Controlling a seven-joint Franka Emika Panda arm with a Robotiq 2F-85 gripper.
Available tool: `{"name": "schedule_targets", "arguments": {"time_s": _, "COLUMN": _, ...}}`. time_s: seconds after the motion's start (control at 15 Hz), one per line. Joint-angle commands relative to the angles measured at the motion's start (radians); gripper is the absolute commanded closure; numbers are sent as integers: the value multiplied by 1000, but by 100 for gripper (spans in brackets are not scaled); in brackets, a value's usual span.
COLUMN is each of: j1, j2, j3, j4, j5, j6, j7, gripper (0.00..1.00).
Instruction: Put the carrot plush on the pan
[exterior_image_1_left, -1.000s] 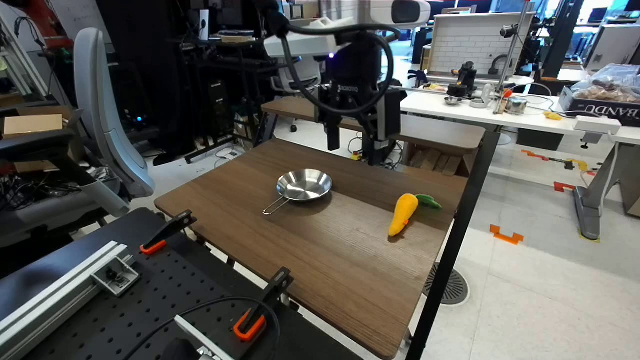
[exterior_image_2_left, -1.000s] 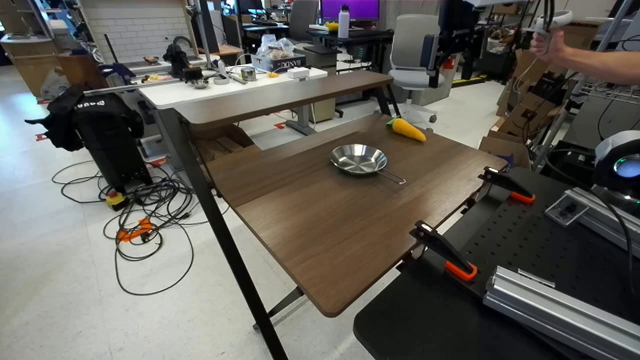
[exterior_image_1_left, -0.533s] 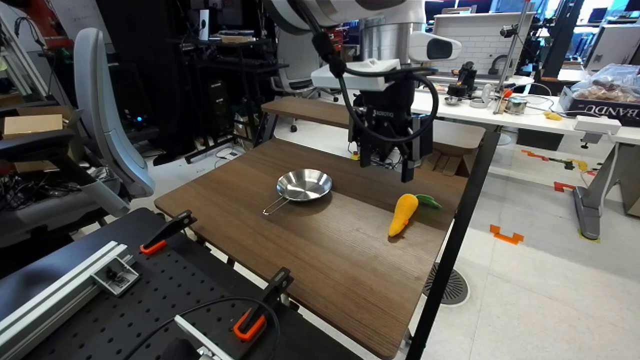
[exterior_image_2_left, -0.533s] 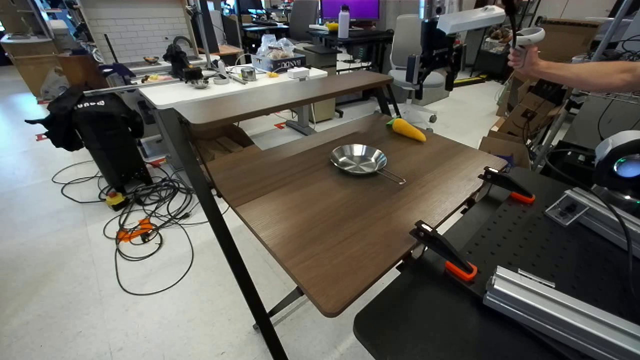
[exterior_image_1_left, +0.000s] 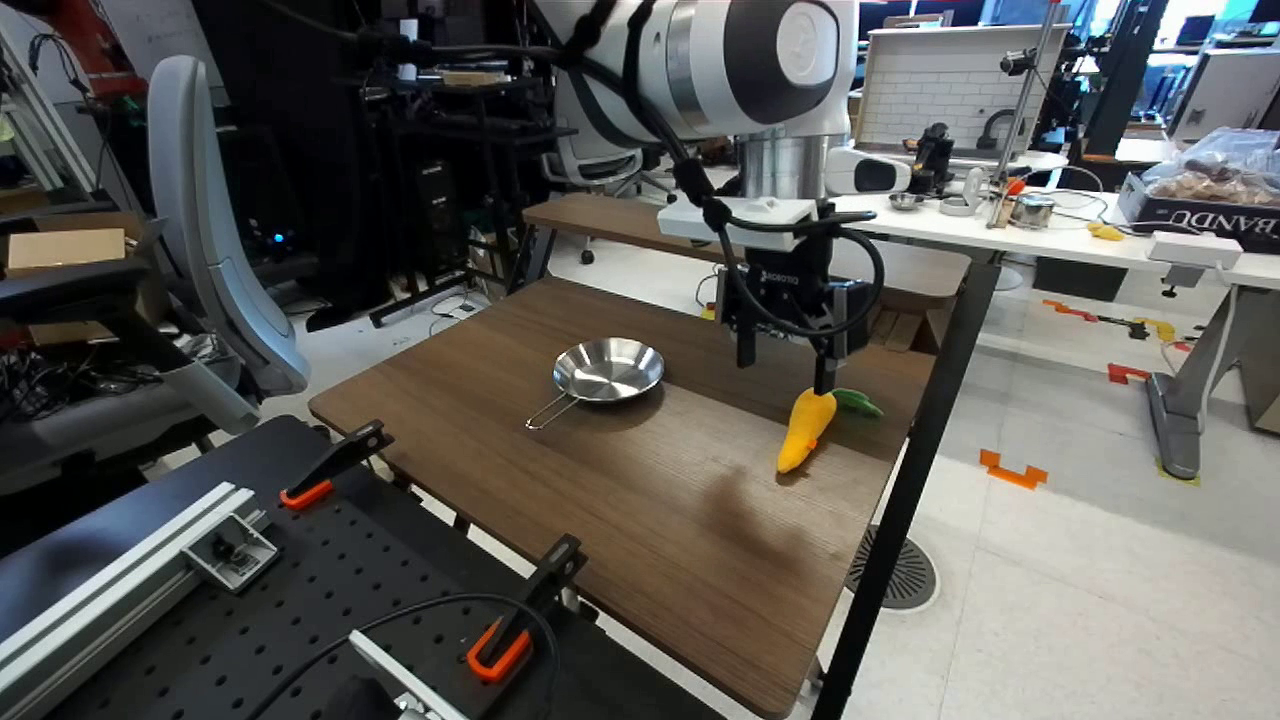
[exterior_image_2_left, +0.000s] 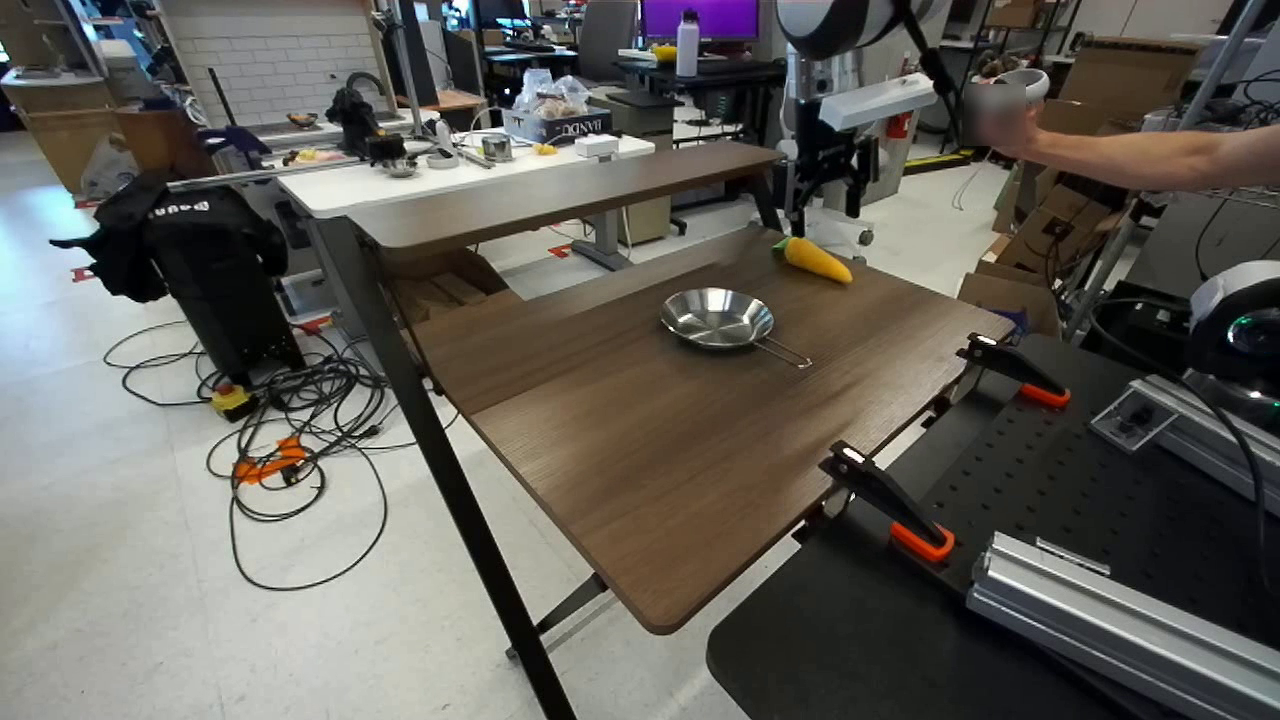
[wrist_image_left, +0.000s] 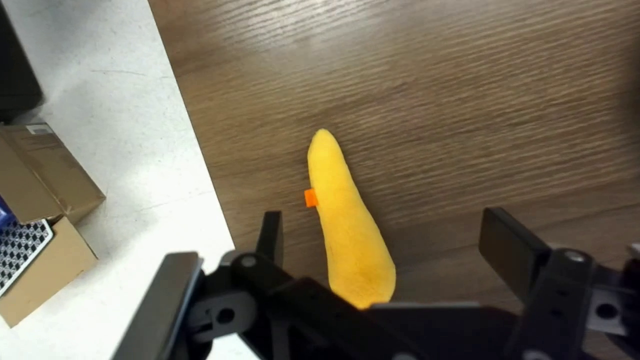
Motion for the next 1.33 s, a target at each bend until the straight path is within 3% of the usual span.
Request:
{"name": "schedule_targets", "arguments": {"time_s": 0.0, "j1": 18, "j2": 104, "j3": -9, "j4": 127, "j5": -14, "j6": 4, "j7": -27, "gripper": 0}}
{"name": "schedule_targets", "arguments": {"time_s": 0.53, "j1": -6, "j2": 150, "j3": -31, "j4": 201, "j5": -11, "j6": -19, "j7": -78, "gripper": 0}}
{"name": "schedule_targets", "arguments": {"time_s": 1.27, "j1": -3, "j2": 180, "j3": -32, "j4": 153, "j5": -28, "j6": 94, "j7": -118, "gripper": 0}}
